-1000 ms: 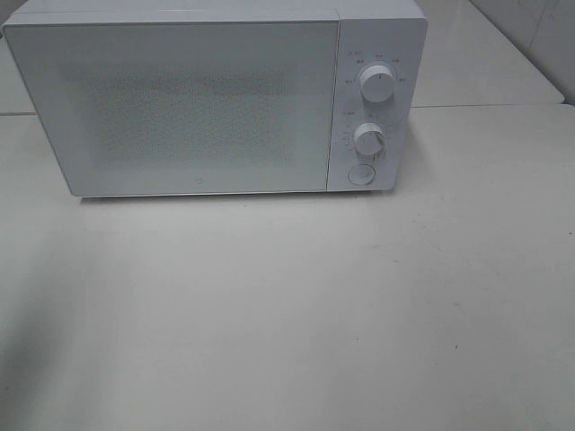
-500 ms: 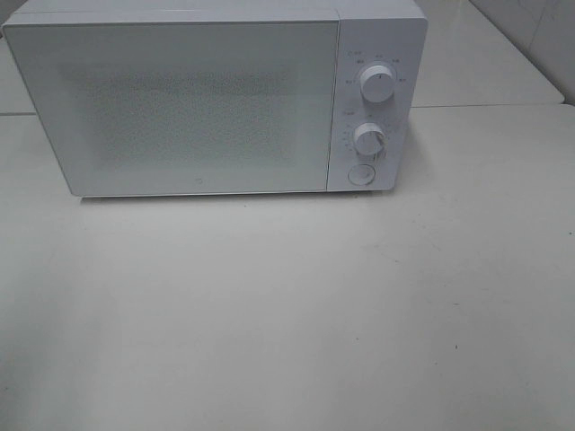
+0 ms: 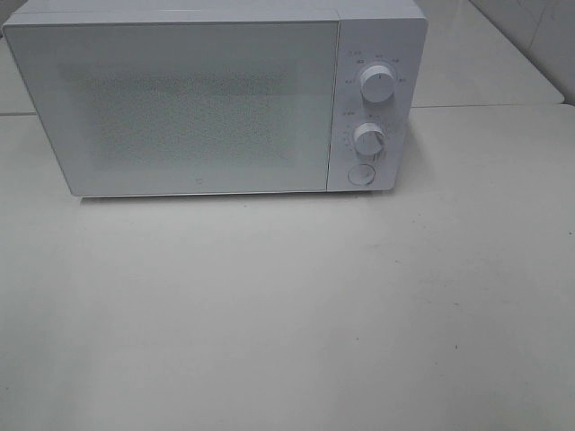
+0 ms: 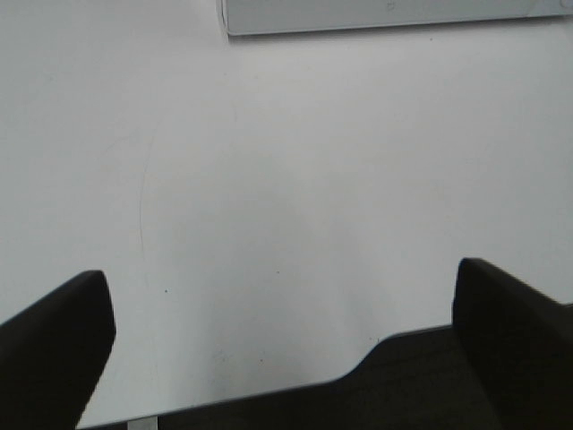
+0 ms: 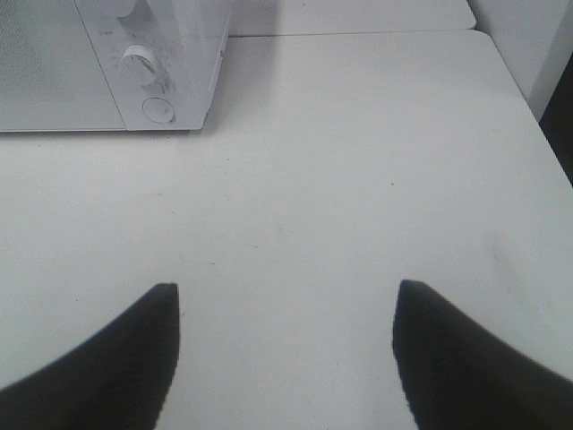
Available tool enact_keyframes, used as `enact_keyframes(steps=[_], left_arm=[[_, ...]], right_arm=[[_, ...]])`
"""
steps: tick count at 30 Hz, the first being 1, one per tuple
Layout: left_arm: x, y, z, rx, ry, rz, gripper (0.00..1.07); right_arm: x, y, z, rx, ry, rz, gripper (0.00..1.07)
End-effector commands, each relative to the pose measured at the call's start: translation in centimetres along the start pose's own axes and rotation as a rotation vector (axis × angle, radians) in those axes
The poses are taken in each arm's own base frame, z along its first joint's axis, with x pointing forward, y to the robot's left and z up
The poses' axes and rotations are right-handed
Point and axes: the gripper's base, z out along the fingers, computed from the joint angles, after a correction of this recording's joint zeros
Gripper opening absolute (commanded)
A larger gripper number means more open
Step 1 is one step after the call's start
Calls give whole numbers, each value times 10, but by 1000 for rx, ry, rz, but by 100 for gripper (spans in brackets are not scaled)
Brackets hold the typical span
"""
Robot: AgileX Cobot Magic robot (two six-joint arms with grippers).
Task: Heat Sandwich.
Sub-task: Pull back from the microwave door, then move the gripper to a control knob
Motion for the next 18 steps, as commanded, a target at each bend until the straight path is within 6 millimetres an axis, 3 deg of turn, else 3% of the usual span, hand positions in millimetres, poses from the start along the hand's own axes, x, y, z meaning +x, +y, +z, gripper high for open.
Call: enact_keyframes(steps=[1, 8, 18], left_arm=[[6, -1, -9, 4, -67, 0, 97], [17, -1, -24, 6, -186, 5, 97], [18, -1, -24, 7, -189, 5, 97]], right_arm=[[1, 0, -2, 3, -36, 1, 67], [1, 0, -2, 3, -36, 1, 67], [1, 0, -2, 4, -31, 1, 67]])
